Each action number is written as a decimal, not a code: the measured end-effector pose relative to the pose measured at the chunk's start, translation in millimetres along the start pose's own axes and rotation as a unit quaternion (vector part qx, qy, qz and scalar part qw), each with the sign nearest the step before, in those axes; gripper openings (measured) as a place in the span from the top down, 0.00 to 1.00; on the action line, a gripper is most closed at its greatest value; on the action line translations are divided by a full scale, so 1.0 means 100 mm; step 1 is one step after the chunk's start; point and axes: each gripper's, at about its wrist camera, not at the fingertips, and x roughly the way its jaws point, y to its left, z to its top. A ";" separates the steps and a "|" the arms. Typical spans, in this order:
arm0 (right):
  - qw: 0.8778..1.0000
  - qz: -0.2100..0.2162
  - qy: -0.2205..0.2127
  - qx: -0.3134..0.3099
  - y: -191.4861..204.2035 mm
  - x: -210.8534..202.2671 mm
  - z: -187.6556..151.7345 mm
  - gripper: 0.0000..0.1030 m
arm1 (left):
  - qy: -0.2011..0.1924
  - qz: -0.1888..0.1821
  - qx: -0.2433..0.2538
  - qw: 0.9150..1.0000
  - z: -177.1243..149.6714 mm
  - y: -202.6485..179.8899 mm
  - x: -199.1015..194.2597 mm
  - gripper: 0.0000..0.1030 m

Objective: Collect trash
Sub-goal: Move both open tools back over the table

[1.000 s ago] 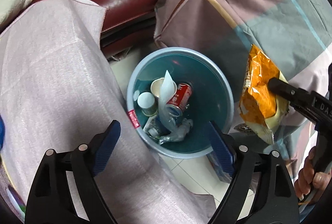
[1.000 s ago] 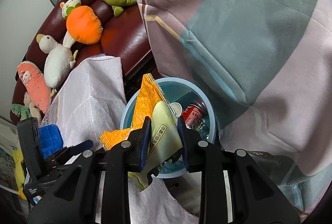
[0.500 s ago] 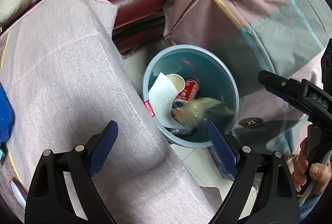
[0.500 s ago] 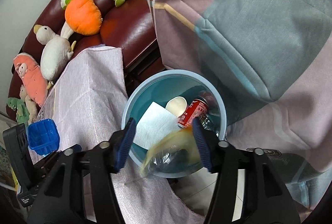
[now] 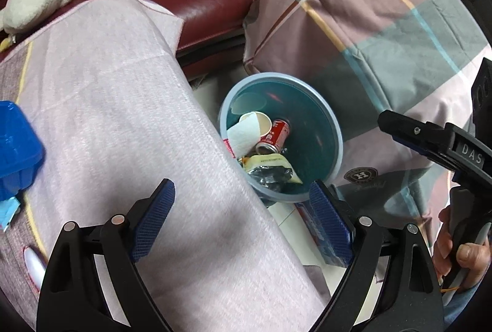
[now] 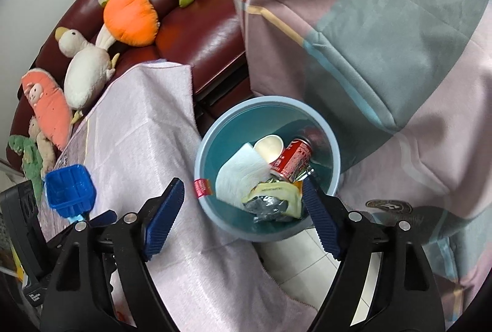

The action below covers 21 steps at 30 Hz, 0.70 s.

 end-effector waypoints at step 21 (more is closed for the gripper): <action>0.996 0.022 0.017 -0.087 1.06 -0.51 -0.89 0.22 | -0.042 0.022 -0.041 0.998 -1.19 0.87 -1.04 0.10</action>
